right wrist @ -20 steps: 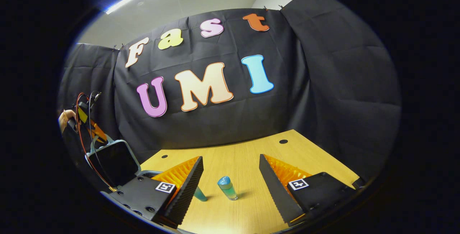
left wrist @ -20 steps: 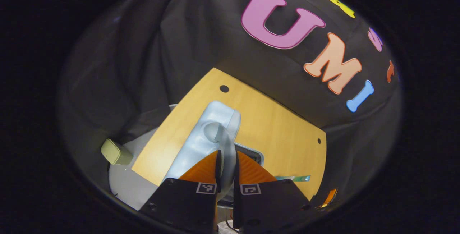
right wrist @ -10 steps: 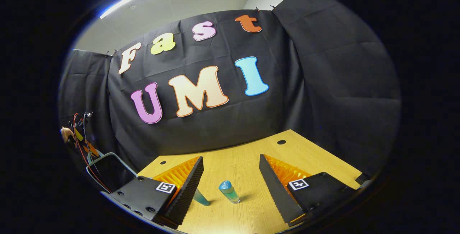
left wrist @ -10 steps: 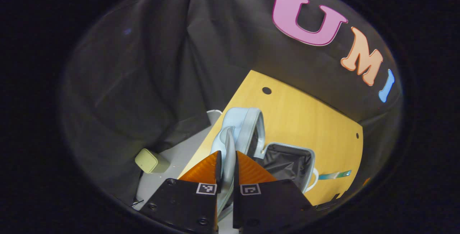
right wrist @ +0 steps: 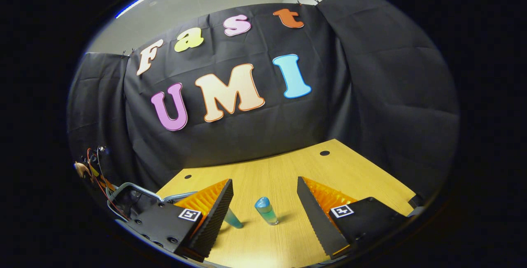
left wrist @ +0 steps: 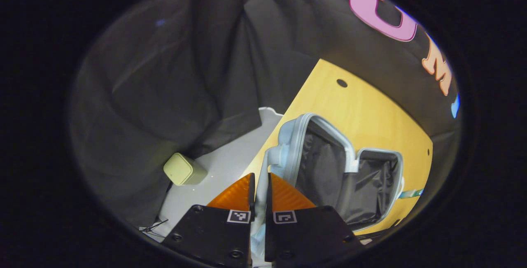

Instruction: First open the suitcase, pack the skin care products into it, and then close the suitcase.

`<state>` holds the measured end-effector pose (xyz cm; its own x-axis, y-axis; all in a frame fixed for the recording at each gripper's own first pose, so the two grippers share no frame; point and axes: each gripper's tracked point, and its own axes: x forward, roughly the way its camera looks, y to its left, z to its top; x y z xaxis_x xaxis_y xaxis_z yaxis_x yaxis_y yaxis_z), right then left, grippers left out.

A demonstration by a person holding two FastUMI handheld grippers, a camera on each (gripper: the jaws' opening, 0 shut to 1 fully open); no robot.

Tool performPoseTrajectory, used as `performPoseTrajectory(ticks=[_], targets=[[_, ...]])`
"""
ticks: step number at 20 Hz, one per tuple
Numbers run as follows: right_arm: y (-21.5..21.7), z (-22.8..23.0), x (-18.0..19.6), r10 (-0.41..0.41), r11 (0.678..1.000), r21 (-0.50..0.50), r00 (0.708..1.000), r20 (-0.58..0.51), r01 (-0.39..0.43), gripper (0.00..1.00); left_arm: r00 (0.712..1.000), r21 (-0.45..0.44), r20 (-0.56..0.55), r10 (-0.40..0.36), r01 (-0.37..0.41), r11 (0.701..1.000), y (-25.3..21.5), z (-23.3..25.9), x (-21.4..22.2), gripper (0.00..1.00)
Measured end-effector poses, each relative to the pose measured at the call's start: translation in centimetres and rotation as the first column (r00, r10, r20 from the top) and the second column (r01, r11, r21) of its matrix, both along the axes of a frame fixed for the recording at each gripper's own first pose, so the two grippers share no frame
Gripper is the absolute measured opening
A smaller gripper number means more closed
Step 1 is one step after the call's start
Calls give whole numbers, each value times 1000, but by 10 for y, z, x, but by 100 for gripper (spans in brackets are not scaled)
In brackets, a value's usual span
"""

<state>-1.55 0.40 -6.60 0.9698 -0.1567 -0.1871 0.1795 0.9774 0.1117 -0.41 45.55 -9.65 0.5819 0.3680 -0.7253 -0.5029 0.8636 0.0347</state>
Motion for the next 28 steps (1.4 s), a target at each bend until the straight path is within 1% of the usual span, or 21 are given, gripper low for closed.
performPoseTrajectory(ticks=[2, 4, 6, 7, 8, 9, 10, 11, 13, 14, 15, 16, 18, 19, 20, 21, 24, 26, 28], targets=[[4, 0, -2, 2, 1000, 4, 1000, 4, -2, 98, 998, -8, -34, 47, -47, 999, 10, -27, -2, 6], [5, -4, -4, 1, 1000, 5, 1000, 0, -1, 98, 996, 6, -43, 77, -76, 997, 20, -48, -2, 6], [3, -8, -7, -5, 1000, 1, 1000, -8, 5, 98, 996, 25, -49, 78, -77, 997, 26, -61, 0, 6], [1, -11, -7, -10, 1000, 2, 1000, -13, 10, 94, 996, 35, -47, 74, -73, 997, 30, -66, 2, 6], [0, -13, -8, -13, 1000, 6, 1000, -21, 13, 98, 997, 33, -52, 66, -64, 997, 31, -73, 4, 6], [0, -17, -10, -16, 1000, 9, 999, -30, 16, 98, 997, 27, -53, 60, -59, 998, 33, -78, 6, 6], [-1, -19, -12, -18, 1000, 10, 999, -36, 19, 94, 996, 18, -58, 69, -68, 998, 35, -85, 6, 6], [-1, -21, -14, -20, 1000, 8, 999, -41, 20, 94, 994, 7, -65, 87, -87, 996, 38, -90, 4, 6], [-3, -24, -15, -17, 1000, 0, 998, -57, 17, 94, 990, -16, -83, 110, -112, 994, 39, -100, 2, 18], [-4, -25, -16, -17, 1000, -5, 998, -62, 16, 98, 990, -32, -88, 113, -116, 993, 36, -103, 1, 16], [-5, -26, -16, -16, 1000, -8, 998, -66, 16, 98, 991, -43, -79, 110, -114, 993, 33, -103, 2, 25], [-6, -28, -16, -15, 1000, -7, 998, -68, 15, 98, 992, -48, -73, 106, -110, 993, 29, -103, 3, 40], [-9, -31, -14, -14, 1000, 0, 997, -73, 14, 98, 988, 3, -89, 128, -128, 992, 36, -100, -4, 71], [-10, -34, -12, -12, 1000, 5, 997, -78, 13, 94, 987, 24, -94, 131, -129, 991, 35, -97, -9, 84], [-12, -36, -12, -9, 1000, 11, 996, -84, 10, 98, 987, 30, -96, 127, -125, 992, 28, -91, -9, 91], [-15, -39, -11, -7, 1000, 16, 996, -92, 9, 98, 989, 19, -93, 113, -112, 994, 17, -88, -11, 98], [-24, -43, -5, 0, 1000, 23, 995, -101, 2, 98, 997, 0, -43, 58, -58, 998, -31, -69, -11, 96], [-29, -44, 0, 16, 1000, 28, 994, -105, -13, 98, 1000, -6, 0, -17, 17, 1000, -78, -53, -10, 96], [-37, -47, 7, 28, 1000, 14, 992, -121, -26, 98, 998, 14, -4, -67, 67, 998, -128, -43, -15, 97]])
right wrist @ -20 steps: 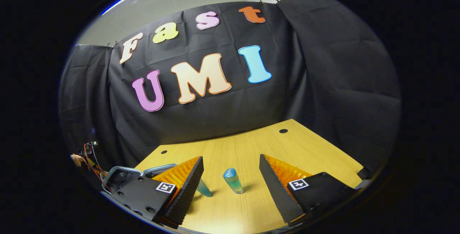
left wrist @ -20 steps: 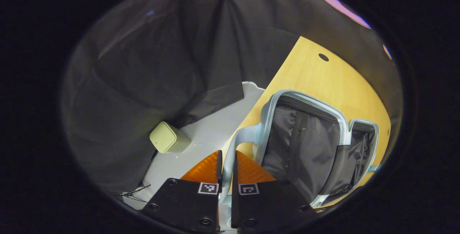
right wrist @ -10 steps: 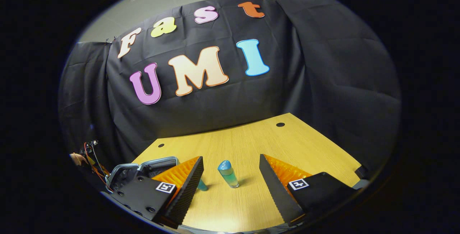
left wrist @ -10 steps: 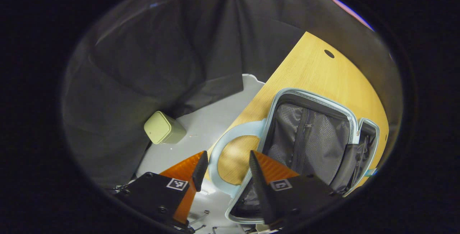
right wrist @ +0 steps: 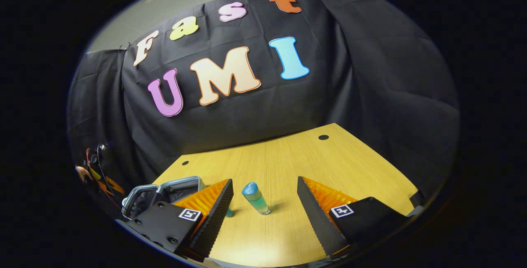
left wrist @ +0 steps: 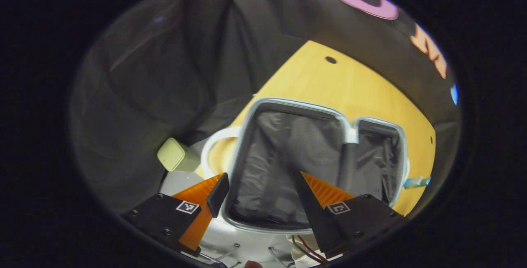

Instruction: First open the suitcase, pack the skin care products into it, and then close the suitcase.

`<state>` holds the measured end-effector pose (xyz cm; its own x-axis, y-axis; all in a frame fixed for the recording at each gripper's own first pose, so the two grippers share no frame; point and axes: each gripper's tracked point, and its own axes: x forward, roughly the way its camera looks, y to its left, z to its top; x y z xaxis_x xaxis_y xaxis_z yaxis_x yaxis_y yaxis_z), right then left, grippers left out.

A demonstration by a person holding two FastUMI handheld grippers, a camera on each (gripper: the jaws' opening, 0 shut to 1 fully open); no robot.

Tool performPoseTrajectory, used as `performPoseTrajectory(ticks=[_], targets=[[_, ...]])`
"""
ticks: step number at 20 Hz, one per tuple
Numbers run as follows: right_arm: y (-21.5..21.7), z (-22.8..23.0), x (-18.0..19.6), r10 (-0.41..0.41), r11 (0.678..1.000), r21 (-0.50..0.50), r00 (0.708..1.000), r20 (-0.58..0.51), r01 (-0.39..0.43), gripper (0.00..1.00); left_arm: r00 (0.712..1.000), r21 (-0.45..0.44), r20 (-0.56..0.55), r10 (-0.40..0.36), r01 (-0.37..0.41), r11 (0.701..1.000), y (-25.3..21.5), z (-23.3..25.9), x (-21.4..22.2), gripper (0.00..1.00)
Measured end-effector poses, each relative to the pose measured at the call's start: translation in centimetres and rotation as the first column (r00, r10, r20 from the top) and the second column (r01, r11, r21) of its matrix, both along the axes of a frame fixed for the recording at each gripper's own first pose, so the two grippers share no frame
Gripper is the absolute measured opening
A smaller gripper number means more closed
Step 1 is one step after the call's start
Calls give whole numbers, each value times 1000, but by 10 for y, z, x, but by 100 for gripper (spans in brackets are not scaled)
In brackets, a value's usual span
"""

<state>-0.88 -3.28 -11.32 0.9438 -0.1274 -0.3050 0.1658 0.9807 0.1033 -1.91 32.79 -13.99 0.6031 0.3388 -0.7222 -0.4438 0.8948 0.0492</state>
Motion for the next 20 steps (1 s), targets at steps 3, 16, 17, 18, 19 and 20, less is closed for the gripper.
performPoseTrajectory(ticks=[3, 16, 17, 18, 19, 20], targets=[[-9, -7, 6, 35, 999, -9, 999, -24, -35, 98, 997, 6, -36, -73, 73, 997, -68, -8, -4, 96], [-13, -54, 19, 187, 982, 1, 971, -149, -189, 98, 902, 39, 110, -417, 415, 909, -328, -35, 45, 96], [-11, -60, 19, 202, 979, 2, 966, -164, -205, 98, 888, 60, 124, -442, 438, 897, -340, -38, 54, 96], [-9, -65, 21, 221, 975, 4, 959, -177, -223, 94, 879, 75, 135, -457, 451, 889, -351, -40, 60, 96], [-6, -72, 22, 239, 970, 4, 951, -193, -243, 98, 865, 88, 151, -479, 471, 878, -363, -45, 67, 96], [-4, -77, 26, 262, 964, 2, 943, -206, -267, 94, 858, 97, 161, -489, 479, 872, -372, -51, 72, 96]])
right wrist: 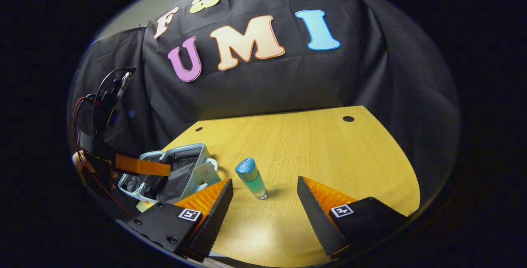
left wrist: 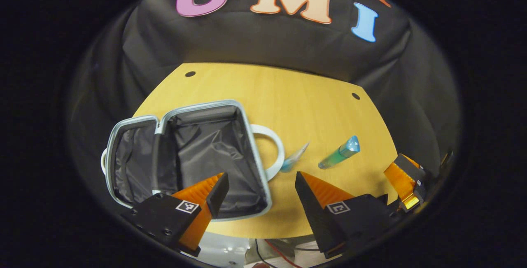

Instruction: First open the suitcase, pack the skin care products into it, and then close the suitcase.

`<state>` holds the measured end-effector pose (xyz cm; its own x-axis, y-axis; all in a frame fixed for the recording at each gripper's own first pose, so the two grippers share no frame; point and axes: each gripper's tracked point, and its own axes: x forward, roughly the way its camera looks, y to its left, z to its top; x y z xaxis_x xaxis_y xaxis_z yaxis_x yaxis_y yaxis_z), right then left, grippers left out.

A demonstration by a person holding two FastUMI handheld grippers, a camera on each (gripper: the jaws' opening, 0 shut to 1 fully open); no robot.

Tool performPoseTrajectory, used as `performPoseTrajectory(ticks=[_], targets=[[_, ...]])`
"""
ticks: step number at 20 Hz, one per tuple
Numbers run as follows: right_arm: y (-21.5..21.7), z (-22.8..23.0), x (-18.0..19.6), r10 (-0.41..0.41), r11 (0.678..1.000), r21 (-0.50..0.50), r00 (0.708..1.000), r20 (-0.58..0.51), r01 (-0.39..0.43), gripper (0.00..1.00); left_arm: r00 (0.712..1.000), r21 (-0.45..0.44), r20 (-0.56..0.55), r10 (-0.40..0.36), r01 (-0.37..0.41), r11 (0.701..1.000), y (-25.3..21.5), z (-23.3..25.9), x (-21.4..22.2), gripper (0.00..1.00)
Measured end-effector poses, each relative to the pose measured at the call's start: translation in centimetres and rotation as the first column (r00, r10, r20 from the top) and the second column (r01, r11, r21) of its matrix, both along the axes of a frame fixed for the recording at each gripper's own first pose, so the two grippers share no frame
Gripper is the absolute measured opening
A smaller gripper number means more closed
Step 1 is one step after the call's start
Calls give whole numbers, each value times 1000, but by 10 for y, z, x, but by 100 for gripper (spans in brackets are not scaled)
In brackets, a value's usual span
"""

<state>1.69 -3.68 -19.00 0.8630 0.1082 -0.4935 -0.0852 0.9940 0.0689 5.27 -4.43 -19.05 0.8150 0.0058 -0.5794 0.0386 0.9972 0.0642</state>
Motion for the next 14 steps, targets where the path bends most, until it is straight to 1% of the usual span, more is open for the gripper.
performPoseTrajectory(ticks=[1, 3, 4, 5, 6, 7, 9, 11, 12, 13, 14], targets=[[2, -4, 4, 24, 1000, -7, 1000, -6, -24, 98, 1000, 3, 7, -13, 13, 1000, -6, -10, 6, 96], [2, -14, 15, 58, 998, -11, 998, -12, -58, 98, 1000, 14, 23, 0, -1, 1000, -18, -27, 15, 96], [2, -19, 20, 68, 998, -4, 998, -17, -68, 94, 1000, 9, 26, 14, -14, 1000, -23, -35, 18, 96], [1, -26, 24, 76, 997, -1, 997, -23, -76, 94, 999, 3, 40, 19, -20, 1000, -28, -41, 24, 96], [-1, -31, 29, 81, 997, -7, 996, -25, -82, 98, 998, -2, 63, 27, -27, 1000, -32, -45, 27, 95], [-2, -36, 30, 90, 996, -13, 996, -28, -90, 98, 997, -7, 78, 30, -29, 1000, -36, -48, 32, 96], [-1, -46, 34, 113, 993, -19, 993, -33, -114, 98, 989, -12, 143, 42, -41, 999, -41, -49, 47, 95], [-1, -56, 35, 135, 990, -28, 990, -42, -136, 98, 984, -5, 170, 47, -46, 999, -43, -56, 57, 94], [-2, -61, 35, 144, 989, -35, 988, -49, -146, 94, 984, 9, 170, 59, -61, 998, -41, -63, 62, 95], [-3, -65, 34, 150, 987, -42, 987, -55, -153, 98, 976, 25, 204, 73, -80, 996, -38, -63, 66, 94], [-4, -68, 35, 153, 987, -49, 987, -59, -156, 98, 970, 24, 229, 87, -95, 995, -37, -64, 72, 94]])
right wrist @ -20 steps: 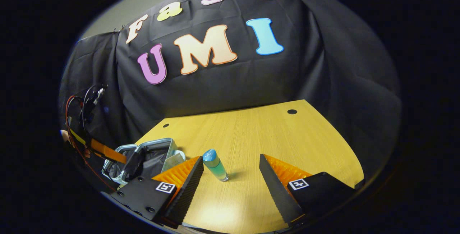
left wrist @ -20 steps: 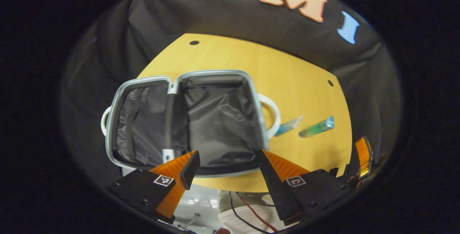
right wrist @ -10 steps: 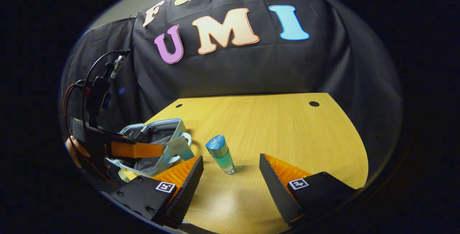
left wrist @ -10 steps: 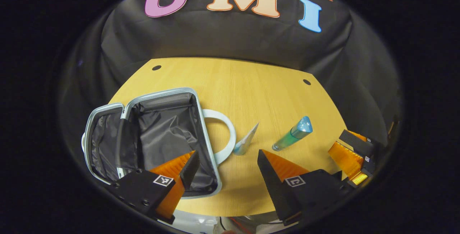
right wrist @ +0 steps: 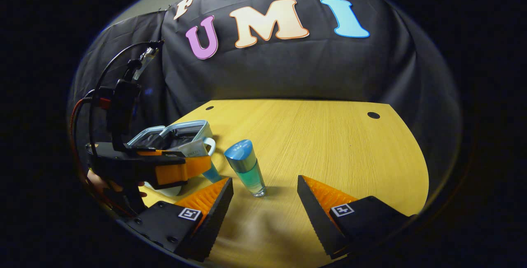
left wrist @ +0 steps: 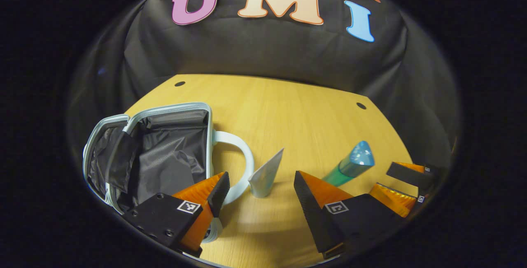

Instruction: First open the suitcase, pack the skin care products into it, and then close the suitcase.

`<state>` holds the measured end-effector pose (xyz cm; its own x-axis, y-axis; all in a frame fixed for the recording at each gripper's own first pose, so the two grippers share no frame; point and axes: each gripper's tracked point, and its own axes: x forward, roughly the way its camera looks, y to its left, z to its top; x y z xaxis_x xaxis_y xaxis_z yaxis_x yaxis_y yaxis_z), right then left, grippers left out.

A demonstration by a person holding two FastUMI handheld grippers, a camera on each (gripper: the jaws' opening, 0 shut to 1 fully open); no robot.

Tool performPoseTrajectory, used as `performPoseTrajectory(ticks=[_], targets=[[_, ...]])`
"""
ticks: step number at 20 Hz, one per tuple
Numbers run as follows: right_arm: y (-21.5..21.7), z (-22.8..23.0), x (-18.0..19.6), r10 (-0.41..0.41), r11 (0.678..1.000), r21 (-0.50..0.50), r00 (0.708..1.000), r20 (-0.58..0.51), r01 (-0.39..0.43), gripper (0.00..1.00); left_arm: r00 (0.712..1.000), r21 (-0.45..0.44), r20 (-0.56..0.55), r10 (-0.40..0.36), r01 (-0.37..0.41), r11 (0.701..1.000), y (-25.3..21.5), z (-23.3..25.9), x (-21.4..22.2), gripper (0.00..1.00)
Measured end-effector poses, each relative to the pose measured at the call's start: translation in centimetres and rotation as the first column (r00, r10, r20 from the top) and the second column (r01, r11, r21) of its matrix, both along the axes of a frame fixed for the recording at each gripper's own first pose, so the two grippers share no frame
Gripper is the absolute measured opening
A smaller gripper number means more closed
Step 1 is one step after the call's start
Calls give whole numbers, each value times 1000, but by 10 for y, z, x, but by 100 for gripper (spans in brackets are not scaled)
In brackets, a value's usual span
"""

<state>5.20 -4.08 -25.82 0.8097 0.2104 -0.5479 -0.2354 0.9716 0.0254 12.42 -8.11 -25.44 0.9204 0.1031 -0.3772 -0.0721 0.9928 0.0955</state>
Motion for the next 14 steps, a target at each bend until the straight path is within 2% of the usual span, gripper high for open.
performPoseTrajectory(ticks=[2, 3, 4, 9, 10, 11, 13, 14], targets=[[-2, -3, 3, -3, 1000, 1, 1000, 8, 3, 98, 1000, -50, 13, -6, 7, 999, -9, -8, 6, 87], [-2, -5, 4, -6, 1000, 8, 1000, 5, 6, 98, 1000, -70, -5, -7, 6, 998, -13, -15, 7, 76], [-3, -7, 4, -7, 1000, 13, 1000, 3, 7, 98, 1000, -74, -6, 2, -2, 997, -12, -19, 10, 75], [-17, -15, 7, -5, 1000, -24, 1000, 3, 5, 98, 1000, -44, 20, 14, -13, 999, -11, -22, 24, 74], [-19, -16, 8, -8, 1000, -25, 1000, 1, 8, 98, 1000, -44, 14, 22, -21, 999, -10, -25, 27, 80], [-21, -16, 9, -10, 1000, -22, 1000, -1, 10, 98, 999, -41, 16, 36, -36, 999, -6, -26, 29, 81], [-25, -17, 12, -15, 1000, -23, 1000, 1, 15, 98, 997, -23, 20, 77, -76, 997, 5, -28, 33, 65], [-26, -17, 13, -16, 1000, -23, 1000, 2, 16, 94, 996, -22, 25, 84, -83, 996, 7, -28, 31, 53]])
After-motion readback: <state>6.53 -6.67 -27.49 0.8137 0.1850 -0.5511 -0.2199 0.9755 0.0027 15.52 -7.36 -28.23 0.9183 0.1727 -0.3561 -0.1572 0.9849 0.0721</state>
